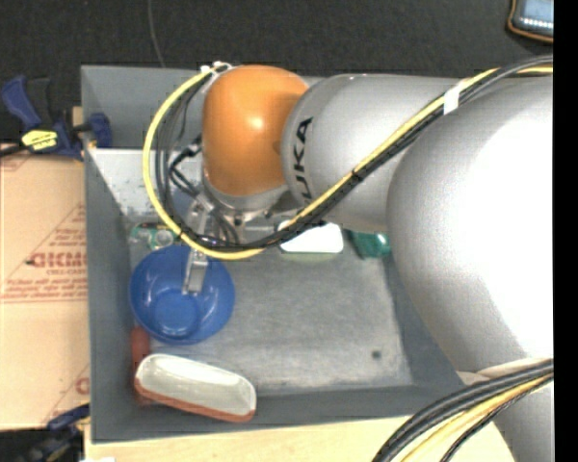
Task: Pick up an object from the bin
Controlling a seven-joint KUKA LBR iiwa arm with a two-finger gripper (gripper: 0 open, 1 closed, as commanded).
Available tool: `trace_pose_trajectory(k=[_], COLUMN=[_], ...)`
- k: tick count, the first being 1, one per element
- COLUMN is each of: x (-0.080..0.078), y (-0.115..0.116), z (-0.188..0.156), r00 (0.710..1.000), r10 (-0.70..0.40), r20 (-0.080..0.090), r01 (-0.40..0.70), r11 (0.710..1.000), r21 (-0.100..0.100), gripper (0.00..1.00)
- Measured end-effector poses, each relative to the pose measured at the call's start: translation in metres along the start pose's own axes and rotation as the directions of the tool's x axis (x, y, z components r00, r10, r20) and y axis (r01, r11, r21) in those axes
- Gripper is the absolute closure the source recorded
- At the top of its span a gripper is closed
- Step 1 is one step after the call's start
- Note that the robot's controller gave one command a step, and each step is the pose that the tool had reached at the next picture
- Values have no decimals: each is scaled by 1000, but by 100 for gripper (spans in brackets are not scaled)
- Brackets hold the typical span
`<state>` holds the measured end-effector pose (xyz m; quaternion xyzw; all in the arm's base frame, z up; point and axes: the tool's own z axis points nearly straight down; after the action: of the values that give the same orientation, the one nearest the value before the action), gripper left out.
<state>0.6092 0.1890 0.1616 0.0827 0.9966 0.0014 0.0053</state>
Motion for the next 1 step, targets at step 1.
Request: trace_pose_trajectory(k=[1], x=[14], y=[-28], z=[61], r00=[921], r10=[-390], r20=[-8], r01=[390], r11=[921], r21=[-2], gripper=[0])
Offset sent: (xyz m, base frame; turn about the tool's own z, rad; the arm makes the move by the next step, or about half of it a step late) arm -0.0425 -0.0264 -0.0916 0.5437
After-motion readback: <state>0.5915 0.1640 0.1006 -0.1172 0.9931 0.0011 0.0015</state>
